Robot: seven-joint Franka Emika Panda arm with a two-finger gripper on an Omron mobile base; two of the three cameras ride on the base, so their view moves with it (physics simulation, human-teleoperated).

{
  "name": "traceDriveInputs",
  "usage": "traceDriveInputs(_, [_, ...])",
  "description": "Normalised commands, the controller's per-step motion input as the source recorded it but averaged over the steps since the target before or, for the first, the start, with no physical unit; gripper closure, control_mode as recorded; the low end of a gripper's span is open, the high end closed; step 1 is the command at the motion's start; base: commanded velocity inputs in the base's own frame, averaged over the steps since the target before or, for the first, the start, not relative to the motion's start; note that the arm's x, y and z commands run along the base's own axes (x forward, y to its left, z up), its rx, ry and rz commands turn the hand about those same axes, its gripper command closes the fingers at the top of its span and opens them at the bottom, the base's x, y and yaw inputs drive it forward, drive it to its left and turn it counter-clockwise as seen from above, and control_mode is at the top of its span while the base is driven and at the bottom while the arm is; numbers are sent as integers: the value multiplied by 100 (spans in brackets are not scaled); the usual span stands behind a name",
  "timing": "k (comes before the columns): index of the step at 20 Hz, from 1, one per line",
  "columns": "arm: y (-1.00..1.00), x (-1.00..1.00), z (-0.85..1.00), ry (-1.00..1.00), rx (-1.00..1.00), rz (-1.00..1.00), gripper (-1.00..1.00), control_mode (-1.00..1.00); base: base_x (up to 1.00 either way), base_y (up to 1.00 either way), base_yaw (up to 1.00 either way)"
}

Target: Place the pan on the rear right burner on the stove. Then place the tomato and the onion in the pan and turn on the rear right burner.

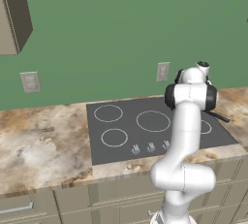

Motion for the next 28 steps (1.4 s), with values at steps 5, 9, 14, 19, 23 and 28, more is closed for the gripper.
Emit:
traceDriveInputs(5, [16,-30,24,3,0,0,-100,-100,0,0,0])
traceDriveInputs(9, [22,-47,9,2,0,0,-100,-100,0,0,0])
traceDriveInputs(14, [26,-66,8,0,0,0,-100,-100,0,0,0])
traceDriveInputs(19, [27,-61,14,0,0,1,-100,-100,0,0,0])
traceDriveInputs(23, [33,-57,14,0,0,2,-100,-100,0,0,0])
traceDriveInputs(28, [31,-52,9,0,0,2,-100,-100,0,0,0])
